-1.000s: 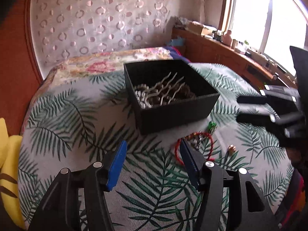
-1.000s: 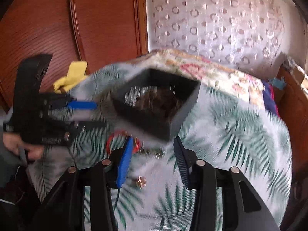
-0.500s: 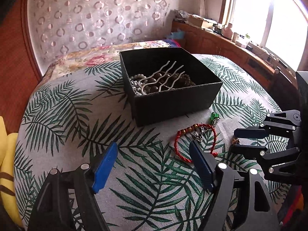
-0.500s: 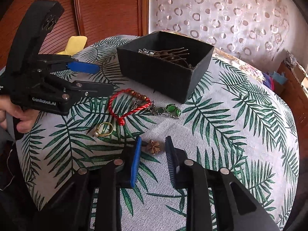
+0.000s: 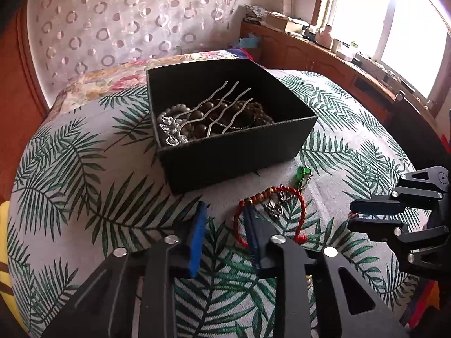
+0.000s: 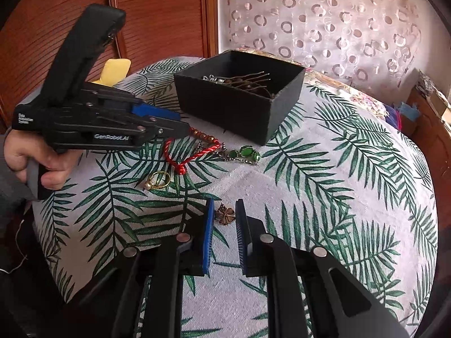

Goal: Organize jewelry
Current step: 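Move the left tool back over the red bead bracelet, then grasp the red bead bracelet with the left tool and lift it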

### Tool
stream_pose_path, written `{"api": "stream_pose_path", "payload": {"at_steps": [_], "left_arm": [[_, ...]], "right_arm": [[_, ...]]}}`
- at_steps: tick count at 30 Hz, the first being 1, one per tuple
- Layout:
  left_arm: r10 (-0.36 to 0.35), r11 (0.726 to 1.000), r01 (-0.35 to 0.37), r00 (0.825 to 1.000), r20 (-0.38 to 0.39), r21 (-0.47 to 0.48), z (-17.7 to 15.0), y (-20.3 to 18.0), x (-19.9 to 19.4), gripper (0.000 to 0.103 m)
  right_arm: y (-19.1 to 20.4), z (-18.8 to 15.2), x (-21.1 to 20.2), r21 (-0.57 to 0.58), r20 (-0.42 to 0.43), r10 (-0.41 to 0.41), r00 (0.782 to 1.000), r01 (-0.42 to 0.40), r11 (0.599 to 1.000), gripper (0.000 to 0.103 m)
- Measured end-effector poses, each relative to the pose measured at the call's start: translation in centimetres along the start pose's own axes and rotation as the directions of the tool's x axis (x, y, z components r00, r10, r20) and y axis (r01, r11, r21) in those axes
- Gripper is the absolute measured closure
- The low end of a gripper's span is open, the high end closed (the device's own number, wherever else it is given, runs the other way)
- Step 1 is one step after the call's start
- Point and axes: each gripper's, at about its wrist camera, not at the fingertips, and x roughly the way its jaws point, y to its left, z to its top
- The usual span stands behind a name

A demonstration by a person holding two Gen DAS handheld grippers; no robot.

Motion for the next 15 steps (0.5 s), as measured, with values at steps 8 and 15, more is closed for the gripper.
{"api": "stream_pose_path", "payload": {"at_steps": [8,15], "left_arm": [[-0.005,0.999,0.005,1.0,0.0,0.044,0.1,-1.2,0.5,0.099],[0.005,0.996,-0.009,0.999,0.047,0.092,-0.2,-2.4,-1.0,0.101]], "right_arm": [[-0.4,0.0,-1.1,0.017,0.026,-0.008,1.0,0.007,1.0,0.086],[-0.6,-0.1,-2.0,0.029,0.046,-0.004,0.999,0.002,1.0,0.086]]}}
